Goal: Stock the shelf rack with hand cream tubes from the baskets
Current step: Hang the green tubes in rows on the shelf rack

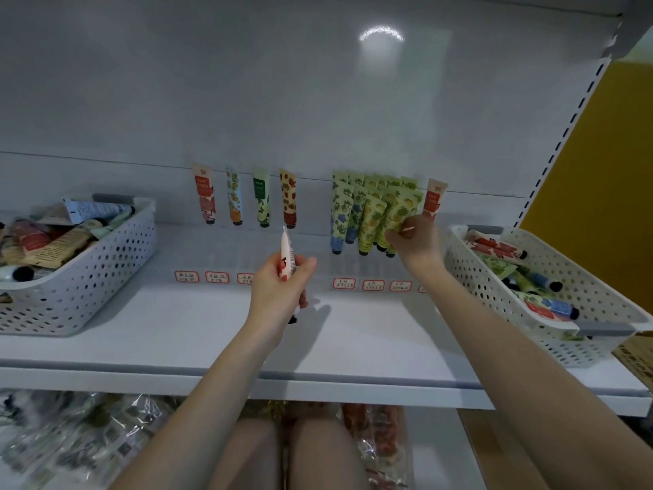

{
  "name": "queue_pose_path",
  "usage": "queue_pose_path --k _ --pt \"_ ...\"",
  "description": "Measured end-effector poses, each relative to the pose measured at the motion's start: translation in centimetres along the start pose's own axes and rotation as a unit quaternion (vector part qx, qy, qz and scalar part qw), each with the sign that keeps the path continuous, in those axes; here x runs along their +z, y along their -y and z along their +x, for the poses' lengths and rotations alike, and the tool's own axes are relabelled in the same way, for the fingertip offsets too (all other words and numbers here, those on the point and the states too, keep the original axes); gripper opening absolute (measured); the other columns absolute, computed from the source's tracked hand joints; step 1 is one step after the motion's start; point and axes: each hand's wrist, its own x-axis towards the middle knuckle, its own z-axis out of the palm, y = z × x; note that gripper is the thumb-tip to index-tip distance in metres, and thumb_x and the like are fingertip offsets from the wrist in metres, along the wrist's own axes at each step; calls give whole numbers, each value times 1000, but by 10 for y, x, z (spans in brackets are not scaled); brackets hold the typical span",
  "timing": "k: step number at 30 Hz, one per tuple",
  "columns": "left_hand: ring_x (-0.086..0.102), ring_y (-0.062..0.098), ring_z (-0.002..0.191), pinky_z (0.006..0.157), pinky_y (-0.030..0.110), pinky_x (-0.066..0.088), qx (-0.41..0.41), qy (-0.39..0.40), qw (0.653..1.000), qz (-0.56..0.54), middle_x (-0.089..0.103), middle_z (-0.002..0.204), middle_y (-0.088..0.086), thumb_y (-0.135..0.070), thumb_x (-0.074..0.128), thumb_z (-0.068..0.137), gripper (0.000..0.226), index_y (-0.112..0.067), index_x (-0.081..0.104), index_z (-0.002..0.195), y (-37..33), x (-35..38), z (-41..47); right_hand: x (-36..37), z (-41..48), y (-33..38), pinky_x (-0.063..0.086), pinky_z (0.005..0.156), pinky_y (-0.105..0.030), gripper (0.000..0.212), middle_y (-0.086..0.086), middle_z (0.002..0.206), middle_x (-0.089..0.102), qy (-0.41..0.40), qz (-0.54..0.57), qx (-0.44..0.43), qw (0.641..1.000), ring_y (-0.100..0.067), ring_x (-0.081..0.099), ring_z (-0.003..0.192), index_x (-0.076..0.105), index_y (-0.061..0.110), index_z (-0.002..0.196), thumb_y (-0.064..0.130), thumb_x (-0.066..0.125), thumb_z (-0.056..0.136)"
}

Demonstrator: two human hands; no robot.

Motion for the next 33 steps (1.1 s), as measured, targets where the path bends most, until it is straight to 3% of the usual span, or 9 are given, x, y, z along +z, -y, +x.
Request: queue_pose_path --k 3,11,16,20,24,26,28,33 --pt "44 14 51 59 34 43 -5 1 1000 2 46 67 8 -21 60 89 11 -17 52 82 1 -1 3 9 4 0 26 49 -25 20 -5 64 46 -3 -22 -3 1000 -21 43 64 45 8 71 7 59 85" --pt "44 15 52 59 32 44 -9 7 1000 2 47 68 8 -18 59 90 7 -15 53 86 3 3 8 15 9 -4 22 46 -24 37 2 56 40 -6 -73 -22 997 -15 36 53 36 17 58 4 56 85" --pt "45 16 52 58 32 44 -12 13 1000 4 47 69 9 -18 59 89 8 -16 53 85 5 5 8 15 12 -5 25 44 -21 33 0 61 47 -2 -88 -33 996 -17 43 56 39 16 60 4 55 86" --pt "45 15 53 58 31 44 -13 12 1000 4 47 69 9 -18 58 90 8 -16 53 85 6 4 8 21 17 -9 34 51 -26 13 -9 73 59 5 -105 -29 994 -24 54 67 49 9 75 7 59 84" --pt "44 16 54 57 32 44 -14 12 1000 5 46 68 9 -18 58 90 7 -15 53 85 8 2 8 23 18 -10 28 44 -24 18 -6 68 55 15 -99 -28 995 -21 49 60 46 9 71 5 58 84" --pt "44 17 55 58 32 43 -18 9 1000 7 46 69 10 -19 59 89 7 -16 53 85 8 0 9 20 18 -8 34 47 -26 17 -10 67 59 13 -101 -32 994 -22 51 59 51 5 70 8 58 85" --pt "45 18 57 59 33 43 -20 8 1000 7 46 70 10 -19 59 89 7 -16 53 86 9 0 9 15 17 -2 43 55 -32 14 -11 73 61 2 -86 -38 996 -22 53 63 57 0 83 13 57 89" --pt "46 18 57 60 33 44 -24 9 1000 10 48 70 10 -20 59 90 7 -16 54 87 10 1 9 13 22 2 33 46 -23 14 -9 70 55 -8 -120 -67 990 -22 50 62 53 6 81 15 54 91"
